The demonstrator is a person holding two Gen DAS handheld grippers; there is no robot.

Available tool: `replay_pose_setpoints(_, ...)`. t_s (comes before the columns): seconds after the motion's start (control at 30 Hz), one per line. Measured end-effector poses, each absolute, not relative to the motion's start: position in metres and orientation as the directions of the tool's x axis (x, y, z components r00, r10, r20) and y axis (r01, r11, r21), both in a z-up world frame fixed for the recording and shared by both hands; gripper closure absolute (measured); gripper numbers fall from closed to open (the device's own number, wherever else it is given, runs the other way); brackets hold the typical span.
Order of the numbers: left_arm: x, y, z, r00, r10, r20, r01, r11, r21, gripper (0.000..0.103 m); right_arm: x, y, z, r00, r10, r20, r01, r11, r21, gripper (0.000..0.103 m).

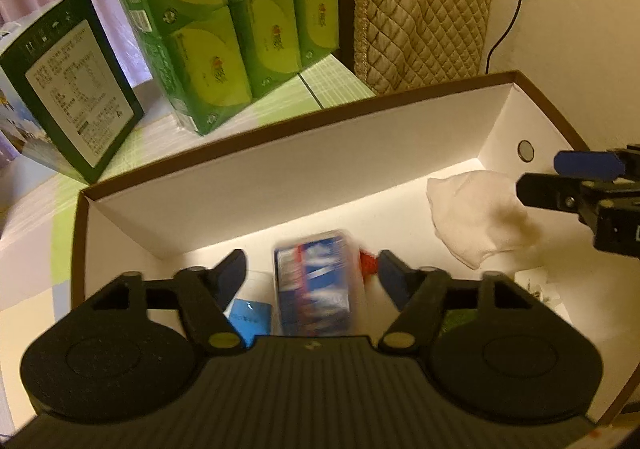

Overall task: Organize objects
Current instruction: 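Lower the cloth and blue box into the box and open both tools, then withdraw both tools from the box toward the medicine box and scrunchie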

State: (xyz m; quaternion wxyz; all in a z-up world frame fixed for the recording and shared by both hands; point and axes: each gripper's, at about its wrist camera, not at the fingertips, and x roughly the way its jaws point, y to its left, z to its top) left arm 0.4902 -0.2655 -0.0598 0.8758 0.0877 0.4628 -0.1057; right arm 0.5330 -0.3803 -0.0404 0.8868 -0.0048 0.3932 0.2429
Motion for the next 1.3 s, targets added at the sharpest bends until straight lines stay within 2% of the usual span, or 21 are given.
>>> replay_pose_setpoints(0.23,0.484,-0.258,-0.051,0.552,-0.114,-0.826,0.26,0.965,0.041,0.024,0.52,-0.379,-0.037,0.559,0.428,-0.71,-0.447,0.877,0.177,0.045)
replay_pose_setpoints(0.77,0.447,-0.24,-0.022,0.568,-0.117,-0.815,0.216,0.976,0.01,0.018,0.49,-0.382,-0.02,0.569,0.42,-0.707,-0.438,0.883,0.172,0.028)
replay_pose_setpoints(1.3,0.393,-0.224,0.008,0.593,-0.126,-0.795,0.179,0.984,-0.023,0.016,0.44,-0.381,0.002,0.574,0.453,-0.682,-0.452,0.87,0.197,0.024)
